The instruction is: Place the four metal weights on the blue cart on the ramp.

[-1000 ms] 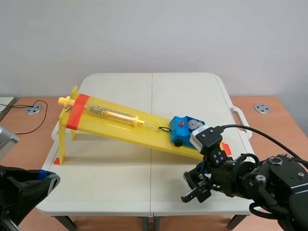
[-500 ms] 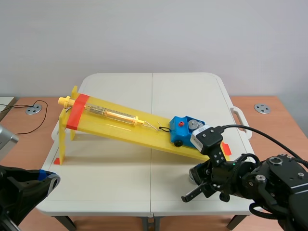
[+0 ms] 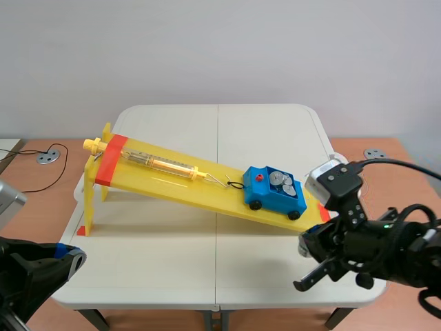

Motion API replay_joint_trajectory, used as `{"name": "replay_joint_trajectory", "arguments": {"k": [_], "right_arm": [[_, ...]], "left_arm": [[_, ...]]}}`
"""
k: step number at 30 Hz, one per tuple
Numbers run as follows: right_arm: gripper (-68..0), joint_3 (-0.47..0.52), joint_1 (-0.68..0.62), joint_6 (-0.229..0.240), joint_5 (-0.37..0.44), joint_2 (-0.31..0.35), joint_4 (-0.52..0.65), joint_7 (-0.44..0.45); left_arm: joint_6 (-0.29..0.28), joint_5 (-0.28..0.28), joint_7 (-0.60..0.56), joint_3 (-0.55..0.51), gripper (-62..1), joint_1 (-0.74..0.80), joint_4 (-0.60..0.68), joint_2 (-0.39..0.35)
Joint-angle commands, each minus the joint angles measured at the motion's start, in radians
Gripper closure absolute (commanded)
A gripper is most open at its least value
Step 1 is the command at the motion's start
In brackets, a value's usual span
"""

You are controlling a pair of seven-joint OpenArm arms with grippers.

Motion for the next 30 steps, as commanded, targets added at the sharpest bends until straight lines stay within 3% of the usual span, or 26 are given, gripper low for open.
{"name": "replay_joint_trajectory", "arguments": {"k": [1, 11, 15, 21, 25, 30], "right_arm": [[-0.6, 0.085, 0.009, 0.012, 0.091, 0.06, 0.153, 0.054], [-0.6, 0.309, -0.113, 0.042, 0.235, 0.079, 0.378, -0.065], [-0.7, 0.369, -0.117, 0.042, 0.268, 0.078, 0.407, -0.06], [-0.7, 0.337, -0.042, 0.016, 0.251, 0.07, 0.402, -0.034], [-0.7, 0.279, 0.037, -0.026, 0.188, 0.07, 0.377, -0.022], [-0.7, 0.201, 0.13, -0.047, 0.127, 0.058, 0.304, -0.007]], "left_arm": [[-0.017, -0.066, -0.077, -0.015, -2.8, -0.011, 0.073, 0.005], [-0.017, -0.066, -0.077, -0.015, -2.8, -0.011, 0.073, 0.005], [-0.017, -0.066, -0.077, -0.015, -2.8, -0.011, 0.073, 0.005], [-0.017, -0.066, -0.077, -0.015, -2.8, -0.011, 0.073, 0.005], [-0.017, -0.066, -0.077, -0.015, -2.8, -0.011, 0.073, 0.005], [-0.017, -0.066, -0.078, -0.015, -2.8, -0.012, 0.073, 0.005]]}}
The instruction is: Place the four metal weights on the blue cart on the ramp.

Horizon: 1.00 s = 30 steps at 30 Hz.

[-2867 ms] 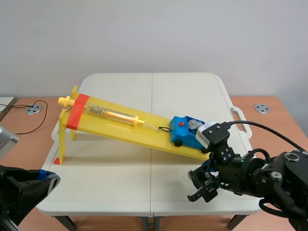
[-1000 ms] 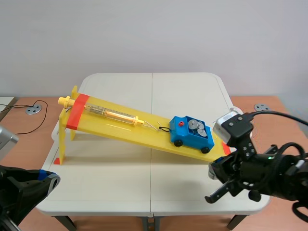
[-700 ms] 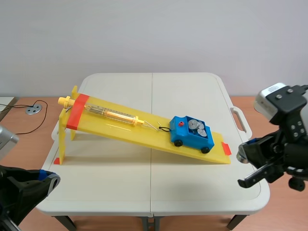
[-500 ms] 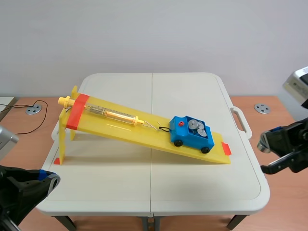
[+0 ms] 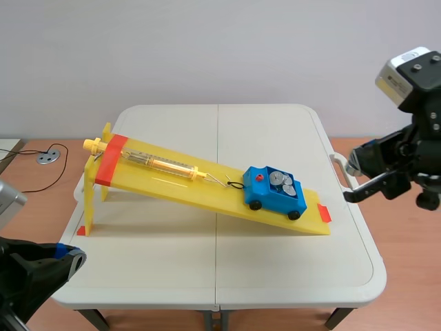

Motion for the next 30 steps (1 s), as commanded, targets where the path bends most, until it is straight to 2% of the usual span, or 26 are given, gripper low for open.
{"name": "replay_joint_trajectory", "arguments": {"k": [1, 9, 18, 30], "right_arm": [[-0.7, -0.022, 0.113, -0.027, 0.001, 0.023, -0.001, 0.157], [-0.7, -0.094, 0.231, -0.03, -0.047, -0.051, -0.12, 0.169], [-0.7, -0.172, 0.332, -0.045, -0.083, -0.089, -0.247, 0.184], [-0.7, -0.233, 0.417, -0.045, -0.119, -0.14, -0.347, 0.211]], "left_arm": [[-0.017, -0.066, -0.078, -0.015, -2.8, -0.012, 0.073, 0.005], [-0.017, -0.066, -0.077, -0.015, -2.8, -0.011, 0.073, 0.005], [-0.017, -0.066, -0.077, -0.015, -2.8, -0.011, 0.073, 0.005], [-0.017, -0.066, -0.077, -0.015, -2.8, -0.011, 0.073, 0.005]]}}
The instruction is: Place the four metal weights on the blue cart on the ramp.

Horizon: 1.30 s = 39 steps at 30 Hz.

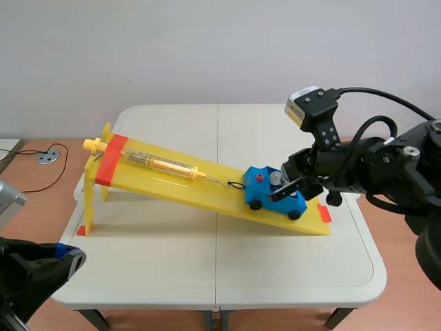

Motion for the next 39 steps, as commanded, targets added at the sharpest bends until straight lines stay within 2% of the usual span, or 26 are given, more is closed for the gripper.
{"name": "replay_joint_trajectory", "arguments": {"k": [1, 18, 22, 27, 30, 36, 39], "right_arm": [[-0.7, 0.012, 0.13, -0.038, 0.022, -0.003, 0.044, 0.169], [-0.7, -0.035, 0.154, -0.037, 0.004, -0.013, -0.012, 0.183], [-4.3, -0.035, 0.153, -0.037, 0.004, -0.013, -0.013, 0.178], [-4.3, -0.035, 0.151, -0.037, 0.004, -0.013, -0.014, 0.174], [-8.0, -0.035, 0.151, -0.037, 0.004, -0.013, -0.014, 0.162], [-8.9, -0.035, 0.141, -0.037, 0.004, -0.01, -0.014, 0.154], [-17.4, -0.032, 0.141, -0.037, 0.005, -0.01, -0.013, 0.154]], "left_arm": [[-0.017, -0.066, -0.077, -0.015, -2.8, -0.011, 0.073, 0.005], [-0.017, -0.066, -0.077, -0.015, -2.8, -0.011, 0.073, 0.005], [-0.017, -0.066, -0.077, -0.015, -2.8, -0.011, 0.073, 0.005], [-0.017, -0.066, -0.077, -0.015, -2.8, -0.011, 0.073, 0.005], [-0.017, -0.066, -0.077, -0.015, -2.8, -0.011, 0.073, 0.005], [-0.017, -0.066, -0.077, -0.015, -2.8, -0.011, 0.073, 0.006], [-0.017, -0.066, -0.077, -0.015, -2.8, -0.011, 0.073, 0.006]]}}
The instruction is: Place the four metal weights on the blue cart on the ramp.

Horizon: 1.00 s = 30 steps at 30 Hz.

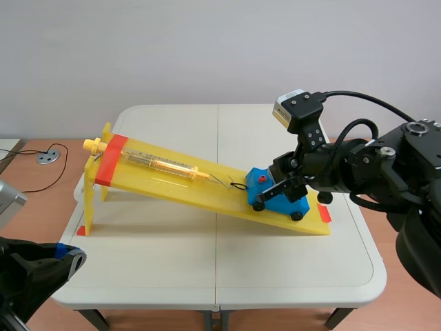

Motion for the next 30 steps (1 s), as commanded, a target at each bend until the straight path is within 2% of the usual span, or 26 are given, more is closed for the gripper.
{"name": "replay_joint_trajectory", "arguments": {"k": [1, 4, 7, 9, 12, 16, 20, 25, 30], "right_arm": [[-19.2, 0.005, 0.103, -0.037, 0.027, 0.017, 0.054, 0.127], [-19.3, 0.03, 0.1, -0.032, 0.063, 0.023, 0.072, 0.116], [-19.0, 0.076, 0.078, -0.007, 0.135, 0.051, 0.126, 0.092], [-13.4, 0.113, 0.049, 0.014, 0.189, 0.081, 0.177, 0.071], [-0.2, 0.164, -0.012, 0.024, 0.253, 0.135, 0.254, 0.038], [-0.6, 0.234, -0.117, 0.04, 0.305, 0.211, 0.333, 0.032], [-0.6, 0.32, -0.238, 0.107, 0.369, 0.277, 0.401, 0.019], [-0.6, 0.447, -0.404, 0.187, 0.439, 0.33, 0.483, -0.018], [-0.6, 0.581, -0.578, 0.251, 0.513, 0.349, 0.523, -0.055]], "left_arm": [[-0.017, -0.066, -0.077, -0.015, -2.8, -0.011, 0.073, 0.006], [-0.017, -0.066, -0.077, -0.015, -2.8, -0.011, 0.073, 0.006], [-0.018, -0.066, -0.077, -0.015, -2.8, -0.011, 0.074, 0.005], [-0.019, -0.066, -0.076, -0.015, -2.8, -0.014, 0.074, 0.005], [-0.038, -0.066, -0.05, -0.015, -2.8, -0.038, 0.079, 0.007], [-0.063, -0.05, -0.013, -0.015, -2.8, -0.077, 0.106, 0.048], [-0.064, -0.045, -0.003, -0.01, -2.7, -0.103, 0.143, 0.112], [-0.063, 0.037, 0.001, 0.037, -2.7, -0.15, 0.153, 0.175], [-0.063, 0.139, 0.0, 0.11, -2.7, -0.211, 0.153, 0.241]]}}
